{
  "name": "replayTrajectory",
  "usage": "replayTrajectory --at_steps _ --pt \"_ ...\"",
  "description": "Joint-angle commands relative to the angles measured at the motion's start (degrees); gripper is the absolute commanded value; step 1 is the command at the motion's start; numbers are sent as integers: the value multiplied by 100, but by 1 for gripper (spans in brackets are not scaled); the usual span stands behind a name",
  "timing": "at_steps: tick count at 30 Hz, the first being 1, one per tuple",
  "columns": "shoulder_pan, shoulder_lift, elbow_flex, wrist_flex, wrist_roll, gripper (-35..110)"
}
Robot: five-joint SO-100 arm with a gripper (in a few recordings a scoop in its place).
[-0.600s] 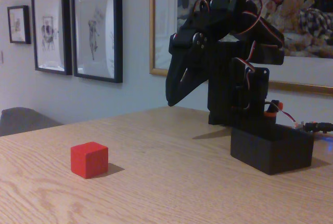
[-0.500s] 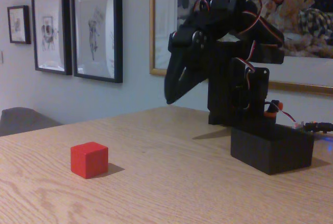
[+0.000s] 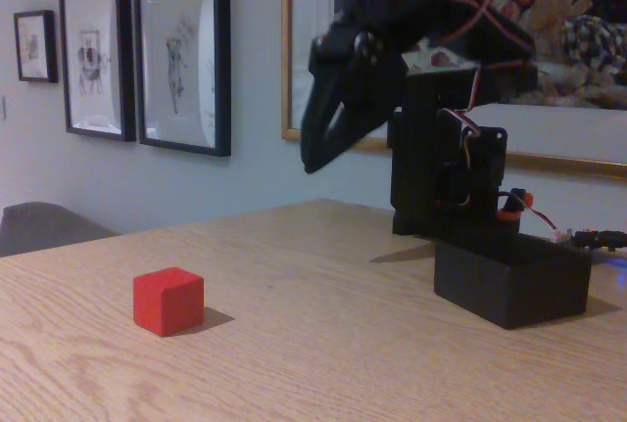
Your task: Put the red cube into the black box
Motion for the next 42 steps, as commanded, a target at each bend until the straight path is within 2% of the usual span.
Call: replayTrajectory --at_steps 1,4,6,10,15,25,42 --pt "35 -967 -1002 -141 132 -15" --pt "53 -1960 -1582 -369 185 -15" --pt "97 -2593 -1828 -475 185 -3" --pt "141 -3384 -2118 -686 255 -2" --pt "220 -4219 -2575 -844 343 8" --pt "387 -6082 -3735 -1099 369 17" --pt "466 -8376 -5476 -1072 554 20"
